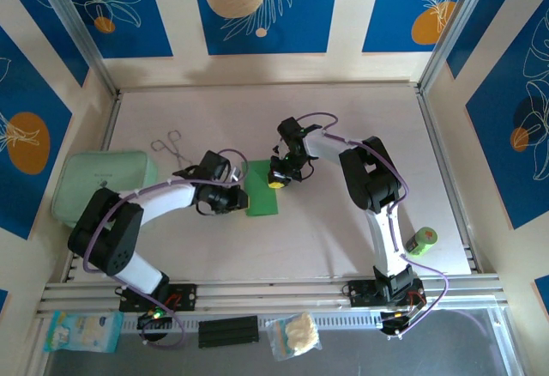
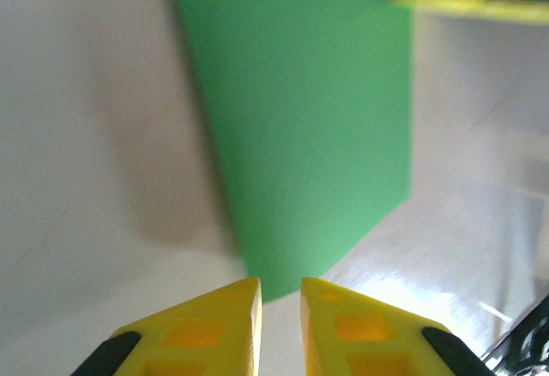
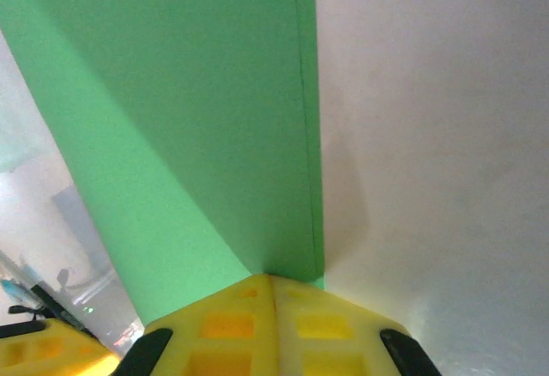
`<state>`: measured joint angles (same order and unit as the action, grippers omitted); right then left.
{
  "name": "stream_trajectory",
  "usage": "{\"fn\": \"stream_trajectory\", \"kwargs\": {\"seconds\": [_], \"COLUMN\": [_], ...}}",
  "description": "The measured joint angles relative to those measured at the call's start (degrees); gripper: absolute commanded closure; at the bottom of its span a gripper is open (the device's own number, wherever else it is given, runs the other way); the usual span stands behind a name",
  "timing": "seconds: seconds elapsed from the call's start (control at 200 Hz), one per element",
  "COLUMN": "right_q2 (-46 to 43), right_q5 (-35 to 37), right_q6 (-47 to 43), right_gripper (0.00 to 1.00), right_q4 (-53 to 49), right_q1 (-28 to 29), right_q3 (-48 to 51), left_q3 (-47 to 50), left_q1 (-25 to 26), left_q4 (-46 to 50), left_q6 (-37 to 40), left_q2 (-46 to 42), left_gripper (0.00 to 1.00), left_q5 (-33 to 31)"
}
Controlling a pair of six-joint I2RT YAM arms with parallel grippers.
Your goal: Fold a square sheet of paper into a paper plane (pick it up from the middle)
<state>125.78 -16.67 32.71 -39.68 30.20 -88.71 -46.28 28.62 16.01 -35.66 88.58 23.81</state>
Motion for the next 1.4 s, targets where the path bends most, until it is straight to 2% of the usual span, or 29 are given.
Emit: {"fn": "stream_trajectory", "kwargs": {"seconds": [0.17,0.28,0.365,0.465,0.635,0.93,1.131,1.401], "right_q2": [-0.1,0.2,0.1,-1.1,-6.5,-6.3,-5.0,-4.7], "right_q5": [3.9,7.7,8.3,8.0,4.9,-0.2,1.9,2.7], "right_q6": [-1.1,-2.1,-2.8,-3.2,-1.4,1.4,-4.2,-15.1], "right_gripper": [0.94,0.88,0.83,0.81,0.8,0.84,0.87,0.87], "right_q4": [-3.2,-5.7,-6.4,-5.5,-2.4,0.7,-1.3,-4.5], "right_q1": [0.5,0.0,-0.4,-0.7,1.1,6.4,6.0,1.0], "right_q3": [-2.8,-5.7,-7.8,-8.6,-2.7,1.4,1.5,2.6], "left_q3": [-4.7,-7.7,-9.1,-9.3,-9.2,-9.0,-9.7,-13.9], "left_q1": [-2.2,-3.0,-3.3,-3.9,-6.0,-7.8,-7.8,-7.1], "left_q4": [-3.3,-5.3,-6.1,-6.4,-7.3,-8.8,-11.3,-11.3], "left_q6": [-2.4,-3.7,-4.5,-5.4,-7.4,-9.4,-9.9,-9.6], "left_q2": [2.3,6.4,8.3,8.6,8.5,8.0,10.3,16.8], "left_gripper": [0.78,0.79,0.77,0.74,0.67,0.68,0.76,0.81], "left_q5": [0.2,0.6,0.5,0.5,0.2,0.8,5.5,9.5]}}
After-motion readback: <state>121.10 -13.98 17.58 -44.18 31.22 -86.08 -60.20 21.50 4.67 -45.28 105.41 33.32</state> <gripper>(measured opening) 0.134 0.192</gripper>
